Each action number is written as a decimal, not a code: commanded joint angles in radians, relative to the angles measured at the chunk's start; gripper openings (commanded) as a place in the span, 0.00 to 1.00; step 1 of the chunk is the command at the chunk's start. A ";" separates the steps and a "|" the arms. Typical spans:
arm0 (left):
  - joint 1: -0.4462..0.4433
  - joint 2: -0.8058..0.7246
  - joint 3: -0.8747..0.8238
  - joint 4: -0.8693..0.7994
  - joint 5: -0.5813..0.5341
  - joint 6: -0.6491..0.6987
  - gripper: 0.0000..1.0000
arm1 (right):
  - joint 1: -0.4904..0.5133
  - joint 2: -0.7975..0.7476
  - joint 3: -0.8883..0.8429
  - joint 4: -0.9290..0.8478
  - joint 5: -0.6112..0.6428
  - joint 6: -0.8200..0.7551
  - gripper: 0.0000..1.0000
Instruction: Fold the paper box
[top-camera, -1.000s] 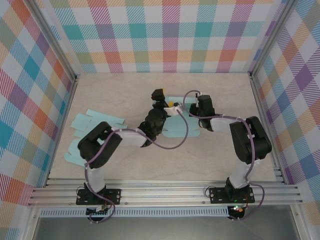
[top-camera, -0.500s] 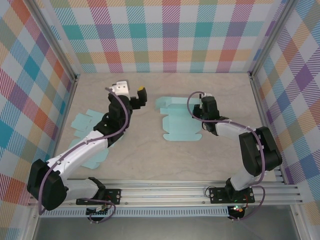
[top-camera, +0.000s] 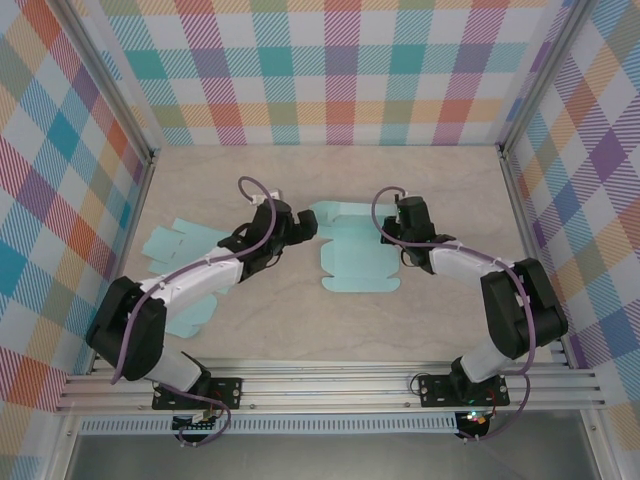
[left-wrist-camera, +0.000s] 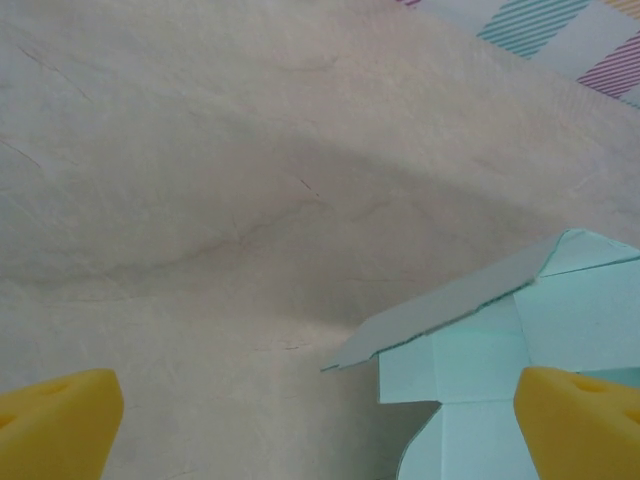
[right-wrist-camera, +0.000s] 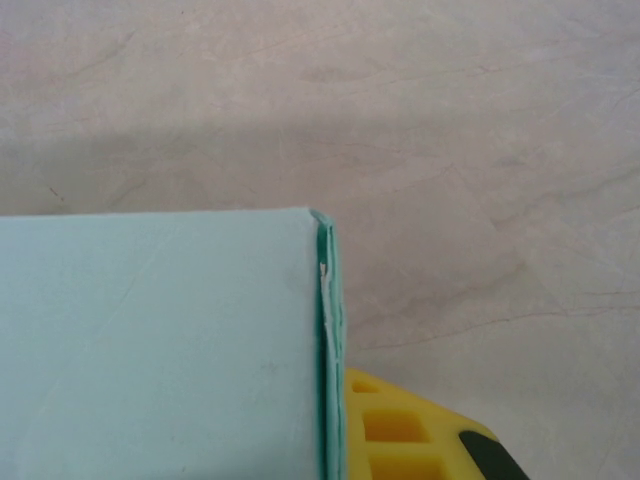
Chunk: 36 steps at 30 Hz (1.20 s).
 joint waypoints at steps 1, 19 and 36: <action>-0.019 0.050 0.049 0.046 0.009 -0.026 1.00 | 0.019 -0.038 0.008 -0.018 -0.005 0.026 0.00; -0.050 0.194 0.057 0.259 0.028 -0.112 1.00 | 0.083 -0.022 0.033 -0.027 0.033 0.107 0.00; 0.009 0.019 -0.244 0.267 0.194 -0.317 0.63 | 0.102 -0.014 0.019 -0.042 0.142 0.153 0.00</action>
